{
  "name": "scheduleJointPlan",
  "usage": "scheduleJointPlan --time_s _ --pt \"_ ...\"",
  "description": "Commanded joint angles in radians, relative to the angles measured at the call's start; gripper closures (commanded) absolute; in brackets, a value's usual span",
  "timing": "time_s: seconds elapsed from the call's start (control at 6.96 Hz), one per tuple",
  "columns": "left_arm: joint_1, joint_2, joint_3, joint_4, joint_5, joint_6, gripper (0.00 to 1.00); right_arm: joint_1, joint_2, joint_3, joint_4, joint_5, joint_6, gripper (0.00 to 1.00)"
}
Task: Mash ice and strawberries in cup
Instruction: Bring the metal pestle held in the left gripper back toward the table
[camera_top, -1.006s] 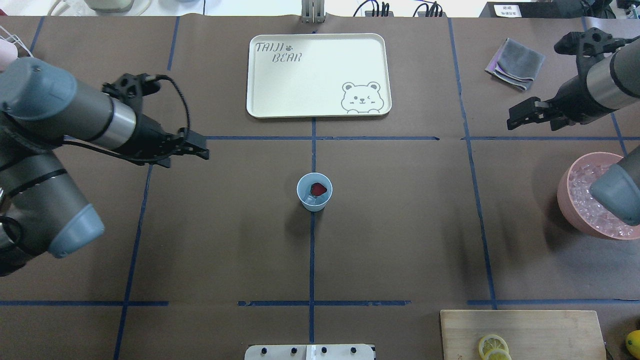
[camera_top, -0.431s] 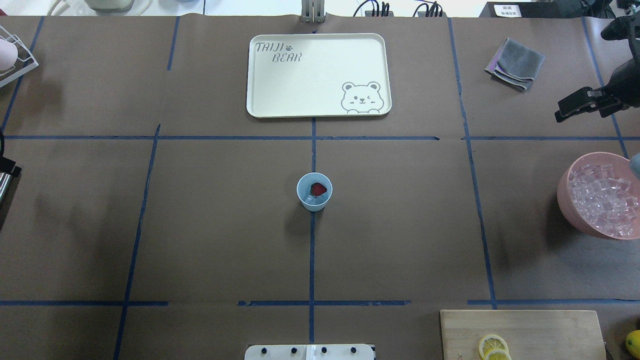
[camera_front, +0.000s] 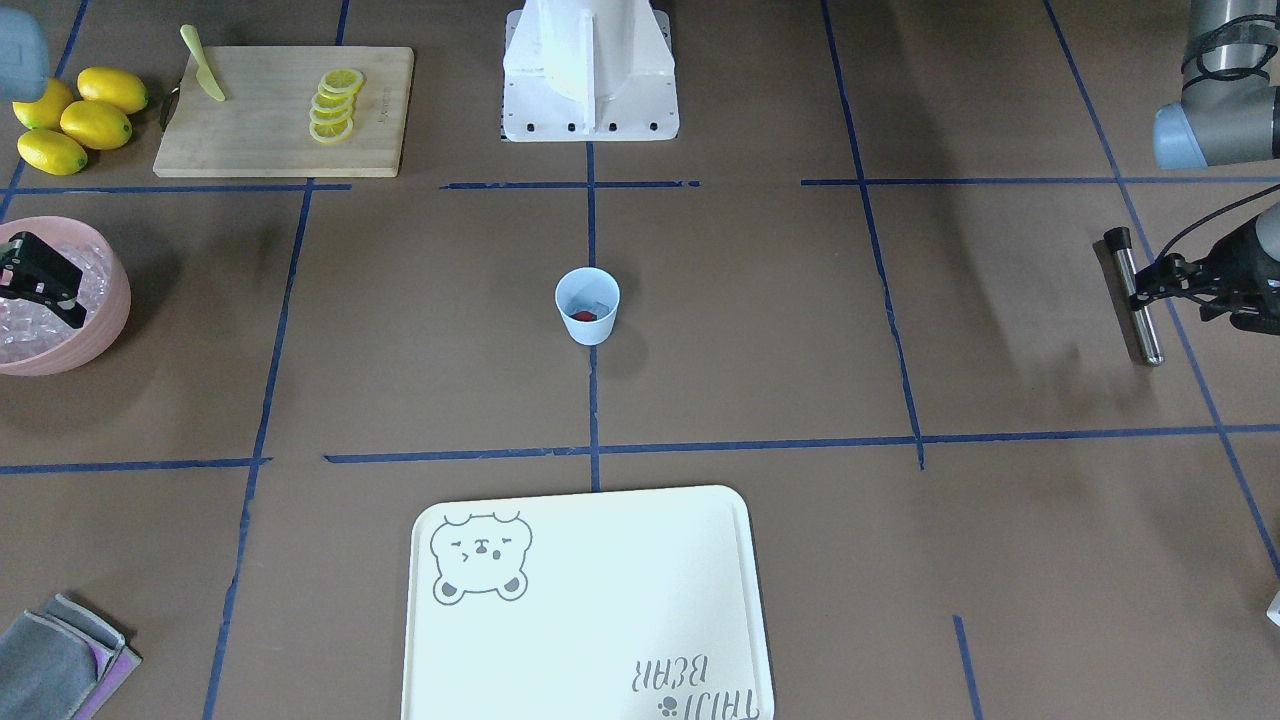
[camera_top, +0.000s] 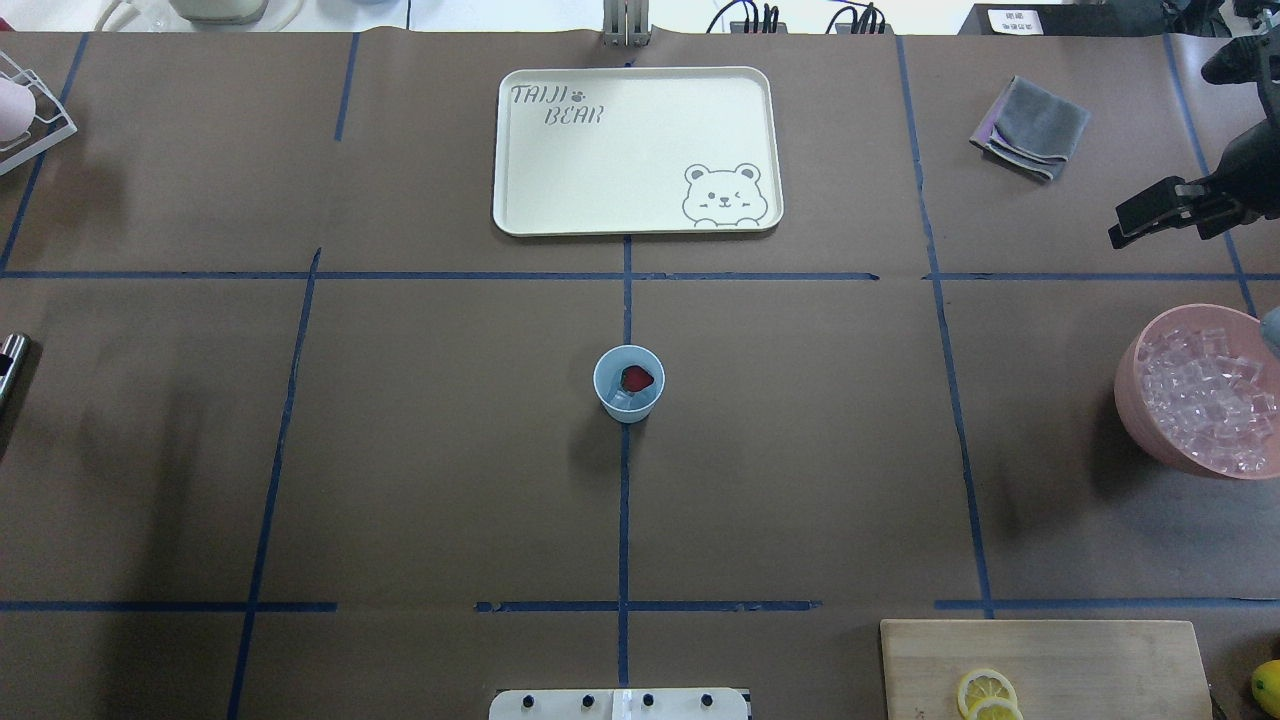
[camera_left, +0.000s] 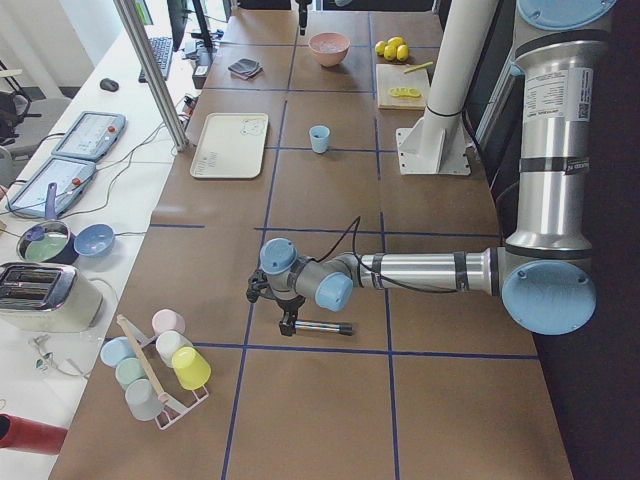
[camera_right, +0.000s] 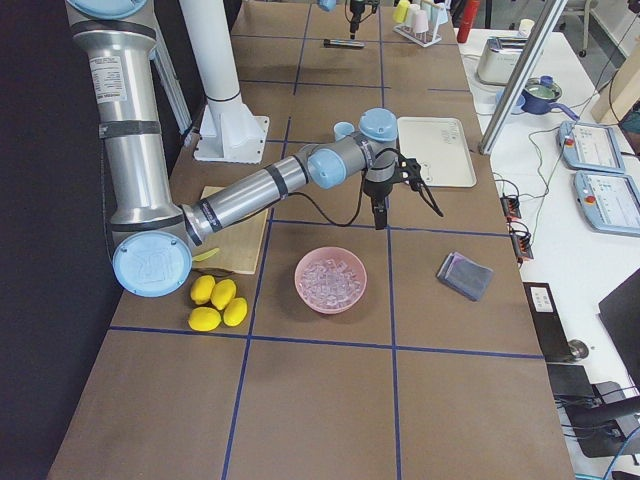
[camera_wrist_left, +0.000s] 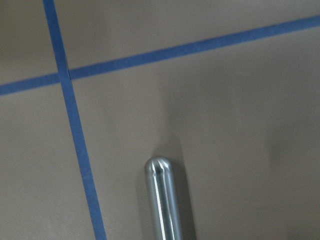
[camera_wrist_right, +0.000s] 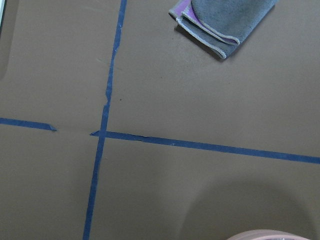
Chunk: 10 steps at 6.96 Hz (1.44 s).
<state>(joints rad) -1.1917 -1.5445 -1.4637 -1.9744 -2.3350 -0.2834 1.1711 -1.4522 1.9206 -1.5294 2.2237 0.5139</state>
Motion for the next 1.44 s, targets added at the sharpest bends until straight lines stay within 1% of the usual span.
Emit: scheduleJointPlan --time_s 0.0,0.29,0.43,0.72,1.15,1.29 --pt "0.003 -0.017 0.046 0.061 -0.058 -0.014 0.0 -0.001 0.0 -0.02 0.006 -0.002 0.0 0.0" --pt "0.004 -0.032 0.048 0.086 -0.067 -0.057 0.0 -0.002 0.003 -0.022 0.006 -0.003 0.0 0.0" --pt "0.004 -0.034 0.087 0.069 -0.063 -0.048 0.0 -0.002 0.003 -0.022 0.006 -0.003 0.0 0.0" --pt "0.017 -0.054 0.109 0.069 -0.061 -0.048 0.01 -0.002 0.004 -0.026 0.006 -0.004 0.0 0.0" --pt "0.029 -0.055 0.111 0.069 -0.061 -0.048 0.06 -0.002 0.006 -0.034 0.006 -0.004 0.0 0.0" --pt "0.037 -0.055 0.111 0.069 -0.061 -0.049 0.1 -0.004 0.006 -0.032 0.006 -0.004 0.0 0.0"
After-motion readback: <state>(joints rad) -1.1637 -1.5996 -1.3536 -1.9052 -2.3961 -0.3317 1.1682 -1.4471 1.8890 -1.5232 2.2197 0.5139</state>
